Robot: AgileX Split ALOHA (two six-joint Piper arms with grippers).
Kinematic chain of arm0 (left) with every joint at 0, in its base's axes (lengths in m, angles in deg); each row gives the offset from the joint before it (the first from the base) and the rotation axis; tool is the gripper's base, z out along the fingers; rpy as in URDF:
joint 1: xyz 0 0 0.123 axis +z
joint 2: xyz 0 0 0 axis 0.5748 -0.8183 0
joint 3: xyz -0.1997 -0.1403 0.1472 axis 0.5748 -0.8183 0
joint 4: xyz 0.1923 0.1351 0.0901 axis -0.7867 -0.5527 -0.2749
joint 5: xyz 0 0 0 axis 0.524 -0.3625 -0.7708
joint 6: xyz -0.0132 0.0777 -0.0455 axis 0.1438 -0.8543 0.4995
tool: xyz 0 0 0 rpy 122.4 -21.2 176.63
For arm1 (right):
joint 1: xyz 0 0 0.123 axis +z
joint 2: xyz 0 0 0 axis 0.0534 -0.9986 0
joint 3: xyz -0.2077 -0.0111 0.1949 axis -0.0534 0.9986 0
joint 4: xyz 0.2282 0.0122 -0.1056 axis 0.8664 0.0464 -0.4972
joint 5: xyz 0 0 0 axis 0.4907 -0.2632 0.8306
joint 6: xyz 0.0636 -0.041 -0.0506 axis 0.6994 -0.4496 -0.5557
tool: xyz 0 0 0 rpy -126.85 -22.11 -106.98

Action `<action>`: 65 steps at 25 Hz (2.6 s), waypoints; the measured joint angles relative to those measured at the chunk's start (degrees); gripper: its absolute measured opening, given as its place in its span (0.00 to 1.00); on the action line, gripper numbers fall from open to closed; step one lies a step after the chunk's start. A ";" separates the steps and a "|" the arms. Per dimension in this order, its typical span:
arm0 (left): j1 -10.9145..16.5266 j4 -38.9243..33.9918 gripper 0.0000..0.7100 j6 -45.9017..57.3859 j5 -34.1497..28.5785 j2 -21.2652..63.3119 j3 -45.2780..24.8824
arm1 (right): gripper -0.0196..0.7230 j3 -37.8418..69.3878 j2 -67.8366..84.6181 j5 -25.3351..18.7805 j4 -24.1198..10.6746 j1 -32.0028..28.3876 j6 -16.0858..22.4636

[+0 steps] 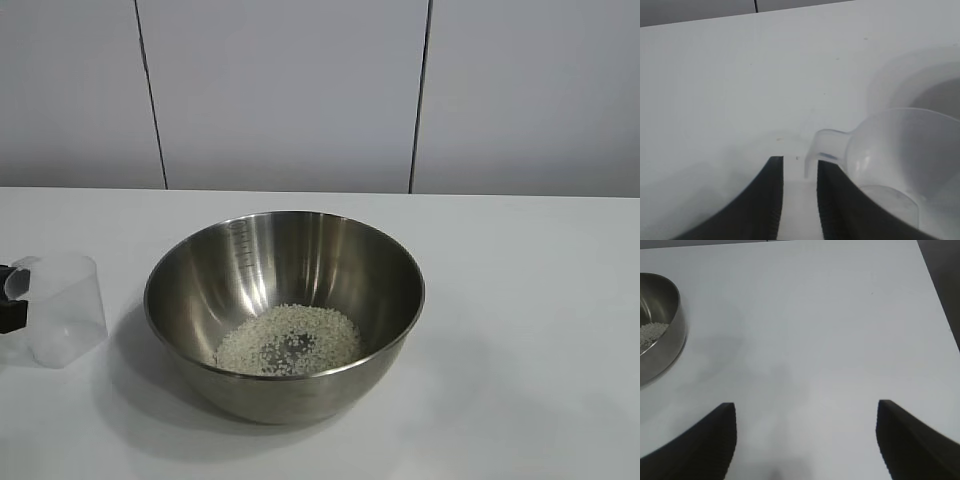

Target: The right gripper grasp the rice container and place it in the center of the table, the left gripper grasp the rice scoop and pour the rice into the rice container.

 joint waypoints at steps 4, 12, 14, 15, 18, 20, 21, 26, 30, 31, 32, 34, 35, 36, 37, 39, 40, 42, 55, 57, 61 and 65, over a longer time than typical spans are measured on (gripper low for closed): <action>0.00 0.00 0.36 0.00 0.06 0.00 -0.14 | 0.75 0.00 0.00 0.00 0.00 0.00 0.00; 0.00 1.76 0.37 0.00 0.24 0.00 -3.65 | 0.75 0.00 0.00 0.00 0.00 0.00 0.00; 0.00 2.57 0.37 0.00 0.24 0.00 -4.61 | 0.75 0.00 0.00 0.00 0.00 0.00 0.00; 0.00 3.26 0.37 0.00 0.24 0.00 -5.12 | 0.75 0.00 0.00 0.00 0.00 0.00 0.00; 0.00 5.72 0.37 0.05 0.24 0.00 -6.39 | 0.75 0.00 0.00 0.00 0.00 0.00 0.00; 0.00 6.23 0.37 0.62 0.24 0.00 -6.64 | 0.75 0.00 0.00 0.00 0.00 0.00 0.00; 0.00 6.34 0.37 1.41 0.24 0.13 -6.64 | 0.75 0.00 0.00 0.00 0.00 0.00 0.00; 0.59 7.38 0.37 6.36 0.24 3.52 -5.13 | 0.75 0.00 0.00 0.06 0.00 0.00 0.00; 3.77 7.59 0.37 10.39 0.24 7.00 -3.91 | 0.75 0.00 0.00 0.06 0.00 0.00 0.00; 4.77 7.59 0.37 11.09 0.24 7.80 -3.62 | 0.75 0.00 0.00 0.06 0.00 0.00 0.00; 6.10 7.59 0.37 11.54 0.24 8.82 -3.36 | 0.75 0.00 0.00 0.06 0.00 0.00 0.00; 8.57 7.59 0.37 12.38 0.18 11.44 -2.65 | 0.75 0.00 0.00 0.06 0.00 0.00 0.00; 9.75 7.53 0.37 12.73 -0.24 12.81 -2.16 | 0.75 0.00 0.00 0.06 0.00 0.00 0.00; 10.80 7.39 0.37 12.89 -1.78 14.72 -1.63 | 0.75 0.00 0.00 0.06 0.00 0.00 0.00; 11.76 6.82 0.37 13.04 -3.73 16.77 -0.94 | 0.75 0.00 0.00 0.06 0.00 0.00 0.00; 13.16 4.77 0.37 13.24 -9.58 20.85 0.55 | 0.75 0.00 0.00 0.06 0.00 0.00 0.00; 13.80 3.80 0.37 13.51 -12.91 23.22 1.49 | 0.75 0.00 0.00 0.06 0.00 0.00 0.00; 14.56 2.12 0.37 14.62 -19.37 27.91 3.60 | 0.75 0.00 0.00 0.06 0.00 0.00 0.00; 10.54 -6.88 0.37 25.87 -63.19 71.23 15.18 | 0.75 0.00 0.00 -0.04 0.00 0.00 0.00; 7.42 -6.81 0.37 25.38 -70.60 78.05 15.31 | 0.75 0.00 0.00 0.01 0.00 0.00 0.00; 0.53 -3.74 0.37 20.58 -86.56 90.88 15.31 | 0.75 0.00 0.00 0.01 0.00 0.00 0.00; -2.44 4.98 0.37 10.14 -103.24 101.34 15.36 | 0.75 0.00 0.00 0.01 0.00 0.00 0.00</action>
